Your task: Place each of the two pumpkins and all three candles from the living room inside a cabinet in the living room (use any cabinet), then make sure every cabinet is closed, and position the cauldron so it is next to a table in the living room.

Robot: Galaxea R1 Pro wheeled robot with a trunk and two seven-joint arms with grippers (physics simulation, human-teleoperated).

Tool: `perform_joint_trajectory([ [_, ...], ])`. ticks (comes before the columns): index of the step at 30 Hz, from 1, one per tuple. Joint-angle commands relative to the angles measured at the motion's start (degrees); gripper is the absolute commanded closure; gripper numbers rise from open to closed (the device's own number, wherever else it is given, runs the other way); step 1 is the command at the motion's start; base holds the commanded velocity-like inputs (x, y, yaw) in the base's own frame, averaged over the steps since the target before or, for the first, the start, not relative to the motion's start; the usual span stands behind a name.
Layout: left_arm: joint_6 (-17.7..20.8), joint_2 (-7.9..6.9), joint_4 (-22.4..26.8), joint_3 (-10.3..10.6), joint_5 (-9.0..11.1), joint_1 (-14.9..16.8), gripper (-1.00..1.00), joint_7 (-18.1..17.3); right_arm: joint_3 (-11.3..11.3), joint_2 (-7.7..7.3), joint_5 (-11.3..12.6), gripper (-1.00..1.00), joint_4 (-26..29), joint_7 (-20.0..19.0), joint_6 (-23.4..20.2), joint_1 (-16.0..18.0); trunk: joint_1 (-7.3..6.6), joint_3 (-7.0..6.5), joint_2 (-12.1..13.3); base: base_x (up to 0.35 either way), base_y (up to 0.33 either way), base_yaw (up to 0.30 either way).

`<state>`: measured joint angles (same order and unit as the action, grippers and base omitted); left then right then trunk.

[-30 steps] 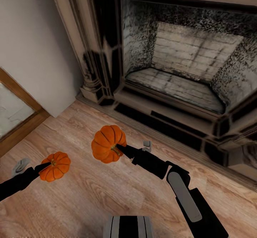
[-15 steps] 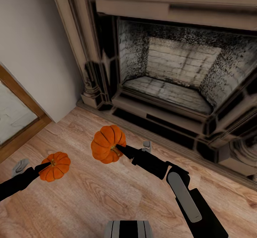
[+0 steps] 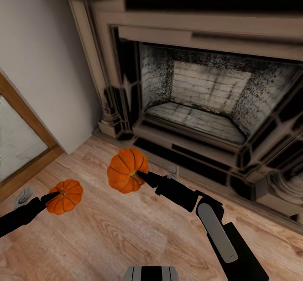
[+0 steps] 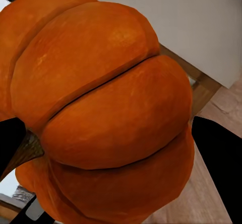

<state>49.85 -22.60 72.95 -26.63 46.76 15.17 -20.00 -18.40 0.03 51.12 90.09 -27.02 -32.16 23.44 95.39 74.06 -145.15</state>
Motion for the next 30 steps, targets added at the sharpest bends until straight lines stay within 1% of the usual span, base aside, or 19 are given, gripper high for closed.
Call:
perform_joint_trajectory([
  [1,0.33,0.01,0.0,-0.09,-0.18,0.03,1.0,-0.21,0.03,0.01,0.3,1.0,0.0,0.06,-0.33,0.03,-0.03,-0.28,0.0,0.0,0.0,0.0],
  [20,0.33,0.01,0.0,-0.09,-0.17,0.03,1.0,-0.21,0.03,0.05,0.35,1.0,0.0,0.04,-0.29,0.03,-0.52,-6.23,0.26,0.0,0.0,0.0],
  [30,0.33,0.01,0.0,-0.09,-0.18,0.03,1.0,-0.21,-0.06,0.06,0.3,1.0,0.0,0.12,-0.27,-0.06,-0.78,-8.52,0.39,0.0,0.0,0.0],
])
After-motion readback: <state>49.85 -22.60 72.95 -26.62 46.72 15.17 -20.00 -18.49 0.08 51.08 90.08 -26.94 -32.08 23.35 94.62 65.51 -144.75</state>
